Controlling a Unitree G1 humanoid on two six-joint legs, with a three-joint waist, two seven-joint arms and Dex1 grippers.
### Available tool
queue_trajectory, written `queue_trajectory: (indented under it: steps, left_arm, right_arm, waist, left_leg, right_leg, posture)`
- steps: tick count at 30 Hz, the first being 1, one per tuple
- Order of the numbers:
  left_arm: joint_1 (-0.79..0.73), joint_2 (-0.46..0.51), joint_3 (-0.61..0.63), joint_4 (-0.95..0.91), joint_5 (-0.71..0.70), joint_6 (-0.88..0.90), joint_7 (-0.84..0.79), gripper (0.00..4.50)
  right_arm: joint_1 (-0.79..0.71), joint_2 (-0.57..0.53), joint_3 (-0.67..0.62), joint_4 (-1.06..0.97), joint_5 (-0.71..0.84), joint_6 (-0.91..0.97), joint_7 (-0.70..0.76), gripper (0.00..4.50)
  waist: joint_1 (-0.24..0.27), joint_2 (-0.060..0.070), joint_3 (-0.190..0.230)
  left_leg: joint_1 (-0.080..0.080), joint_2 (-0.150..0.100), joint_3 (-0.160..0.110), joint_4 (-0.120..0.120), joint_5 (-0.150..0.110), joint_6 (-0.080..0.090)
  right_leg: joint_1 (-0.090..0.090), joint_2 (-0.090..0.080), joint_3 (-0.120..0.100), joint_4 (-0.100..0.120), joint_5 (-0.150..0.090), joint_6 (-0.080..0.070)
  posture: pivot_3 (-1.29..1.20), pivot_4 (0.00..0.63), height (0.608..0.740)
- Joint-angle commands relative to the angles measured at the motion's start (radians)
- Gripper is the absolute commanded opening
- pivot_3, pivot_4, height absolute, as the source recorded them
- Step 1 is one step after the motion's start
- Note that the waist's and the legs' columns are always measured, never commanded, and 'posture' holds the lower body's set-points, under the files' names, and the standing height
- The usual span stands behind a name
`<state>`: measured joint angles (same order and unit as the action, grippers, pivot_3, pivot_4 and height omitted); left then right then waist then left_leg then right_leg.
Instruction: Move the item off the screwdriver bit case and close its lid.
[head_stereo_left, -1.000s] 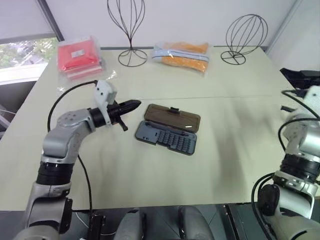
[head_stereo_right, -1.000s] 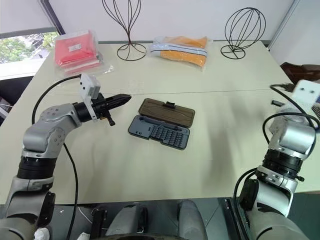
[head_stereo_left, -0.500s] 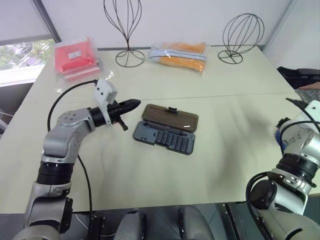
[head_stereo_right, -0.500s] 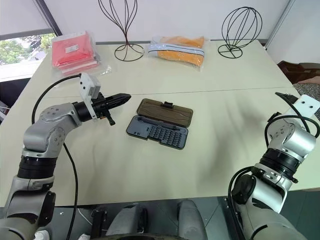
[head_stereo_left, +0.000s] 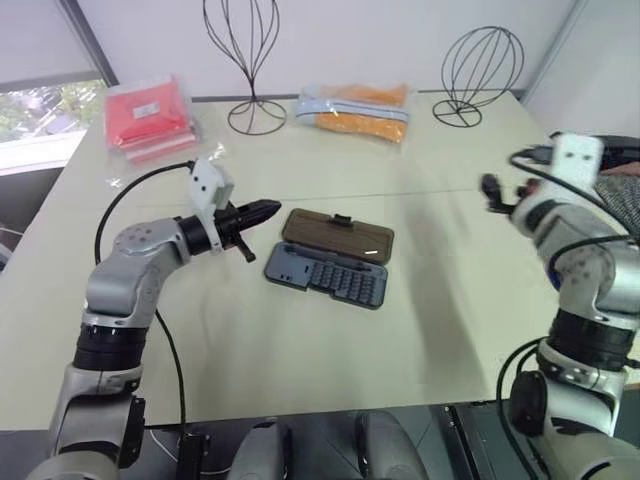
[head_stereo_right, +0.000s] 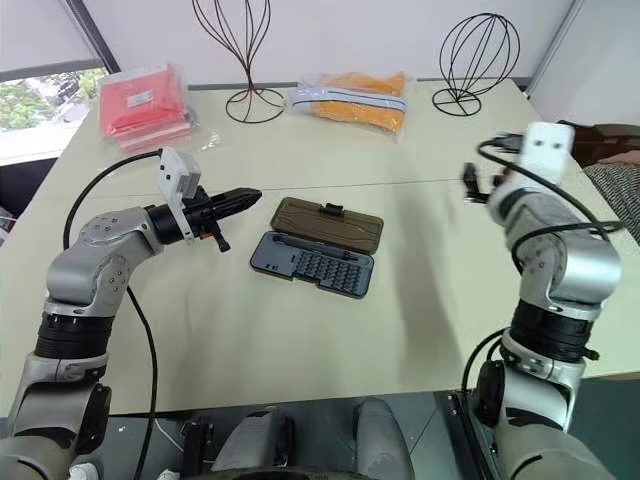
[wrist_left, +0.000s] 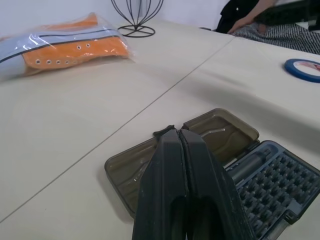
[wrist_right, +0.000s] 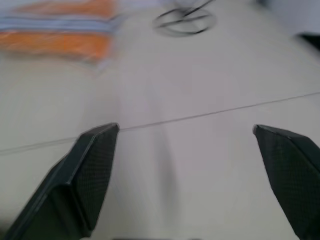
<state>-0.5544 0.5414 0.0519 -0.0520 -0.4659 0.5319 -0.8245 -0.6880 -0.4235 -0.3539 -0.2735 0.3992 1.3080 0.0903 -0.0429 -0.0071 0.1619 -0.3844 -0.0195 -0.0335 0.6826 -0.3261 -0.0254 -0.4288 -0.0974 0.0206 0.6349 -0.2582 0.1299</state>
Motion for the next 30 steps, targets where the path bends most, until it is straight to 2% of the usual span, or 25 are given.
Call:
queue_trajectory:
  steps: [1,6,11,17,26,28,30]
  left_arm:
    - [-0.022,-0.003,0.005,-0.006,0.004,-0.02,0.0,0.0]
    - [-0.016,-0.01,0.005,-0.012,0.006,-0.021,0.005,0.0]
    - [0.007,-0.01,0.015,-0.042,0.003,-0.011,0.02,0.0]
    - [0.029,-0.006,0.019,-0.071,-0.002,-0.002,0.038,0.0]
    - [0.051,0.0,0.028,-0.111,-0.012,0.015,0.057,0.0]
    - [0.053,0.0,0.027,-0.115,-0.013,0.017,0.061,0.0]
    - [0.055,0.001,0.027,-0.12,-0.015,0.019,0.064,0.0]
  right_arm:
    - [-0.052,0.008,0.086,-0.081,0.052,0.181,0.029,4.45]
    - [-0.076,0.086,0.127,-0.071,0.023,0.253,0.001,4.45]
    - [-0.065,0.169,0.164,-0.01,-0.057,0.226,-0.066,4.45]
    - [-0.032,0.18,0.221,0.075,-0.128,0.132,-0.087,4.45]
    - [-0.014,0.214,0.224,0.176,-0.179,0.022,-0.091,4.45]
    - [-0.012,0.22,0.224,0.188,-0.187,0.01,-0.091,3.96]
    - [-0.01,0.229,0.226,0.203,-0.195,-0.005,-0.092,3.18]
  waist:
    - [0.004,0.0,0.0]
    - [0.008,0.0,0.0]
    - [0.001,0.0,0.0]
    - [-0.001,0.0,0.0]
    - [-0.002,0.0,0.0]
    - [-0.001,0.0,0.0]
    - [-0.001,0.0,0.0]
  left_leg:
    - [0.0,0.0,0.0,0.0,0.0,0.0]
    - [-0.002,-0.001,-0.001,0.0,0.0,0.0]
    - [-0.002,-0.001,-0.001,0.0,0.0,-0.001]
    - [-0.002,-0.001,-0.001,0.0,0.0,-0.001]
    - [-0.002,-0.001,0.0,0.0,0.0,-0.001]
    - [-0.002,-0.001,0.0,0.0,0.0,-0.001]
    - [-0.002,-0.001,0.0,0.0,0.0,-0.001]
  right_leg:
    - [0.0,0.0,0.0,0.0,0.0,0.0]
    - [0.0,0.0,0.0,0.0,0.0,0.0]
    - [-0.001,0.0,0.0,0.0,0.0,0.0]
    - [-0.001,0.0,0.0,0.002,0.0,0.0]
    - [-0.002,0.0,0.0,0.004,0.0,0.0]
    - [-0.002,0.0,0.0,0.004,0.0,0.0]
    - [-0.002,0.0,0.0,0.005,0.0,0.0]
  posture:
    - [0.0,0.15,0.74]
    - [0.0,0.15,0.74]
    - [0.0,0.15,0.74]
    - [0.0,0.15,0.74]
    - [0.0,0.15,0.74]
    - [0.0,0.15,0.74]
    - [0.0,0.15,0.74]
